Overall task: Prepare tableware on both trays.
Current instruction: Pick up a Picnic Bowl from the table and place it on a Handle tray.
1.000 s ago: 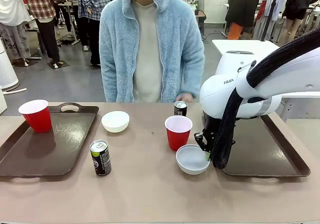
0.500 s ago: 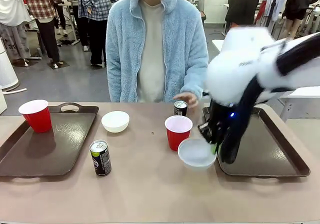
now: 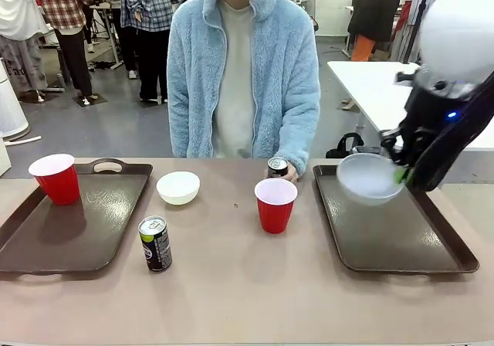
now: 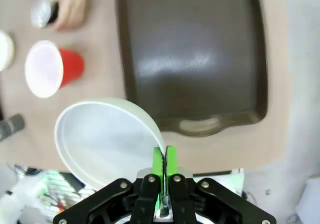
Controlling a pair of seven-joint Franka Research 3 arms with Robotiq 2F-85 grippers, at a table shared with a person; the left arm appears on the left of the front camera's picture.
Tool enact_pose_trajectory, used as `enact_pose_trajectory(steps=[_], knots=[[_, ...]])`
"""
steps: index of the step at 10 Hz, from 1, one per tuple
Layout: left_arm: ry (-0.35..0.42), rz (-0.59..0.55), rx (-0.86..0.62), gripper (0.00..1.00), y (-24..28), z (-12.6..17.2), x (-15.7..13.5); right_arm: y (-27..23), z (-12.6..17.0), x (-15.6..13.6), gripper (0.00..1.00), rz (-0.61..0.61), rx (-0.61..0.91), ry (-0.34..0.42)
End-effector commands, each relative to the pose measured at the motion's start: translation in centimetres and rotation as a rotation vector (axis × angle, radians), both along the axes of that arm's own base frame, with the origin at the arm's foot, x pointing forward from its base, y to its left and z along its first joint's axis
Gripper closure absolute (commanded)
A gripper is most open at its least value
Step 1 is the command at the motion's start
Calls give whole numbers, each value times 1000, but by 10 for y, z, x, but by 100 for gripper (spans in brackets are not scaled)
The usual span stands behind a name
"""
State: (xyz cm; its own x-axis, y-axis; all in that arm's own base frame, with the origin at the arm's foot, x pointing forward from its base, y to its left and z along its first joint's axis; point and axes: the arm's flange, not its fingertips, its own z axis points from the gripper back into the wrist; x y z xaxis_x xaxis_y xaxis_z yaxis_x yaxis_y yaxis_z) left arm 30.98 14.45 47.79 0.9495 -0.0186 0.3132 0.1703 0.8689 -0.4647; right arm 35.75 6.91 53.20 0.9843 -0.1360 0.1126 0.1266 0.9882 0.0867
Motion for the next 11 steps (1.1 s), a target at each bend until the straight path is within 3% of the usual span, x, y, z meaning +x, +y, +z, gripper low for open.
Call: enact_pose_trajectory(steps=[1, 5, 6, 7, 8, 9, 11], knots=[[-6, -2, -12, 0, 2, 0, 0, -24, 7, 28, 100, -38, 25, -11], [-6, -2, -12, 0, 2, 0, 0, -47, -31, 47, 100, -99, -12, 114], [-6, -2, -12, 0, 2, 0, 0, -38, -30, 25, 100, -95, 12, 142], [-6, -2, -12, 0, 2, 0, 0, -10, -6, -58, 100, 73, -57, 110], [-6, -2, -12, 0, 2, 0, 0, 2, 7, -125, 100, 209, -153, 36], [-6, -2, -12, 0, 2, 0, 0, 4, 10, -141, 100, 198, -172, 32], [-6, -2, -12, 0, 2, 0, 0, -6, 3, -132, 100, 151, -148, 78]])
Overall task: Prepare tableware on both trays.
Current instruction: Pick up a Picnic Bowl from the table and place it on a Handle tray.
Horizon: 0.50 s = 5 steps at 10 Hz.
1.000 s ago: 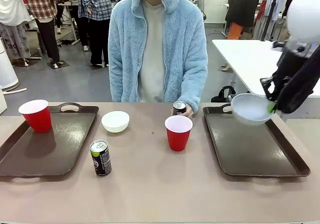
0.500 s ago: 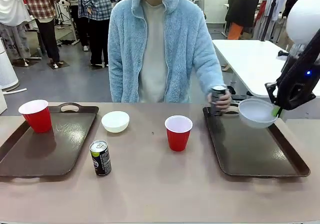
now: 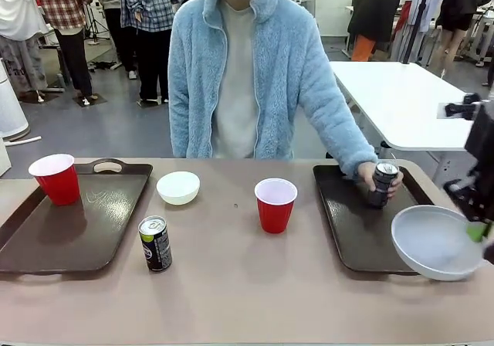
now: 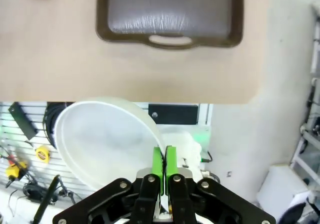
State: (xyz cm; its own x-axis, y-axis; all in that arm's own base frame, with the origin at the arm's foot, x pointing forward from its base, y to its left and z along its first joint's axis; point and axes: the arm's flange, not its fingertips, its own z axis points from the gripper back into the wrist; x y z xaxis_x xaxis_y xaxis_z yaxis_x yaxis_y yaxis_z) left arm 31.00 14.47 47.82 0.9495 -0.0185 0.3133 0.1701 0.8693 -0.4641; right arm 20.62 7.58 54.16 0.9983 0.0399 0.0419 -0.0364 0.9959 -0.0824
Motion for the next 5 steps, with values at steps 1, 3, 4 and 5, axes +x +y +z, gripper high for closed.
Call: enact_pose_trajectory(steps=[1, 3, 4, 5], knots=[[-6, -3, -13, 0, 2, 0, -1, -13, -11, 21, 100, -17, 27, 13], [-6, -3, -13, 0, 2, 0, -1, -11, -15, 33, 100, -32, 52, 14], [-6, -3, -13, 0, 2, 0, -1, -10, -16, 47, 100, -44, 87, 13], [-6, -3, -13, 0, 2, 0, -1, -14, -20, 82, 100, -80, 164, 17]])
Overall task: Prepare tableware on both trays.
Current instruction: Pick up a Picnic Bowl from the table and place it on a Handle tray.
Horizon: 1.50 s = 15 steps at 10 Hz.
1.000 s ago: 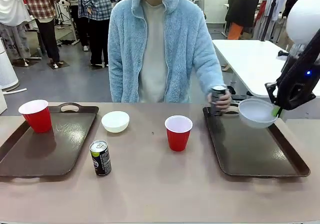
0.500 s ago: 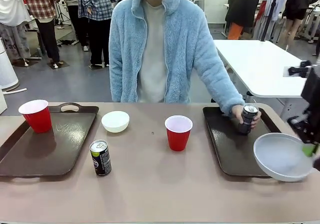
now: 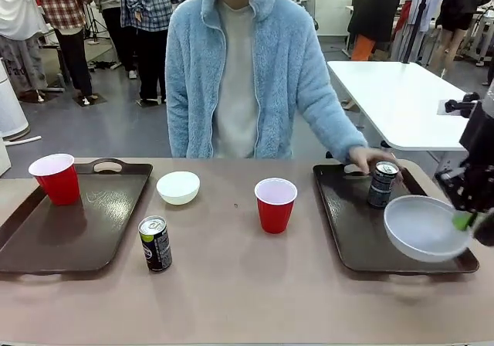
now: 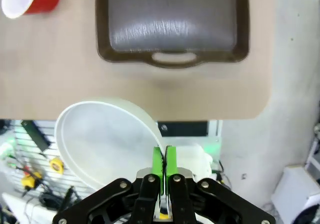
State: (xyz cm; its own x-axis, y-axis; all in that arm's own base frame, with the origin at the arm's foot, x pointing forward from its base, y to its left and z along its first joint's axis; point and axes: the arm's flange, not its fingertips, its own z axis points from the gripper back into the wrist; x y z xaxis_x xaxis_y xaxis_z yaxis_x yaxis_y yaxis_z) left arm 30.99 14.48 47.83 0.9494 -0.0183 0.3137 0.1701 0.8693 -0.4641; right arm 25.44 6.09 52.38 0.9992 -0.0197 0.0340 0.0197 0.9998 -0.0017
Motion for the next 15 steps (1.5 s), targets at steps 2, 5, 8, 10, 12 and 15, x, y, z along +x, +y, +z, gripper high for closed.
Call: enact_pose_trajectory(steps=[2, 5, 8, 10, 12, 15], knots=[[-6, -3, -13, 0, 2, 0, 0, -6, -12, 81, 100, -67, 154, 15], [-6, -3, -13, 0, 2, 0, 0, -24, -36, 131, 100, -136, 229, 29], [-6, -3, -13, 0, 2, 0, 0, -17, -28, 103, 100, -106, 169, 26], [-6, -3, -13, 0, 2, 0, 0, -17, -28, 103, 100, -106, 169, 26], [-6, -3, -13, 0, 2, 0, 0, -21, -40, 119, 97, -117, 119, 12], [-6, -3, -13, 0, 2, 0, 0, -28, -82, 146, 97, -138, -7, 32]])
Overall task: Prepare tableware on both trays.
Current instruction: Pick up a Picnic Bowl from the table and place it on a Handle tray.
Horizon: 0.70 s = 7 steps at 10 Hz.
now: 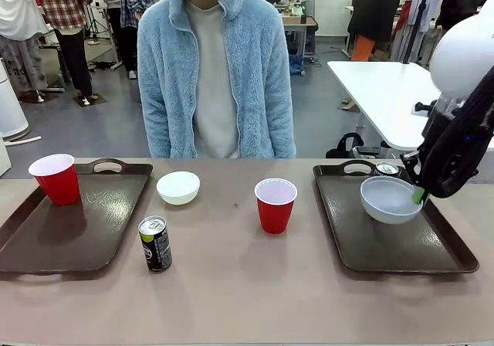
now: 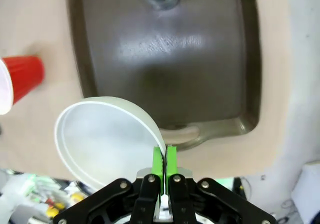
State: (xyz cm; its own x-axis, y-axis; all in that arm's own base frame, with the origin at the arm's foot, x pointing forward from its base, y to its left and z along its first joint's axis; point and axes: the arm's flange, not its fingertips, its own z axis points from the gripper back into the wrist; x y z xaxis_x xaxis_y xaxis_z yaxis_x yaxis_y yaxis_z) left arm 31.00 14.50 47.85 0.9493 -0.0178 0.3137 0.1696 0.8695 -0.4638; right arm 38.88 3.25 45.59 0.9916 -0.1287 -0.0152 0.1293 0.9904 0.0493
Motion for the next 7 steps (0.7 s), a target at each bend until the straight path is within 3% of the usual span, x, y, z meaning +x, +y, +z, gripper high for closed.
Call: enact_pose_trajectory(steps=[1, 4, 7], knots=[[-6, -4, -13, 0, 1, -1, -1, -2, -27, 20, 97, -21, -65, 13], [-6, -4, -13, 0, 1, -1, -1, -6, -67, 37, 97, -15, -64, 115], [-6, -4, -13, 0, 1, -1, -1, -11, -92, 46, 97, -25, -84, 153]])
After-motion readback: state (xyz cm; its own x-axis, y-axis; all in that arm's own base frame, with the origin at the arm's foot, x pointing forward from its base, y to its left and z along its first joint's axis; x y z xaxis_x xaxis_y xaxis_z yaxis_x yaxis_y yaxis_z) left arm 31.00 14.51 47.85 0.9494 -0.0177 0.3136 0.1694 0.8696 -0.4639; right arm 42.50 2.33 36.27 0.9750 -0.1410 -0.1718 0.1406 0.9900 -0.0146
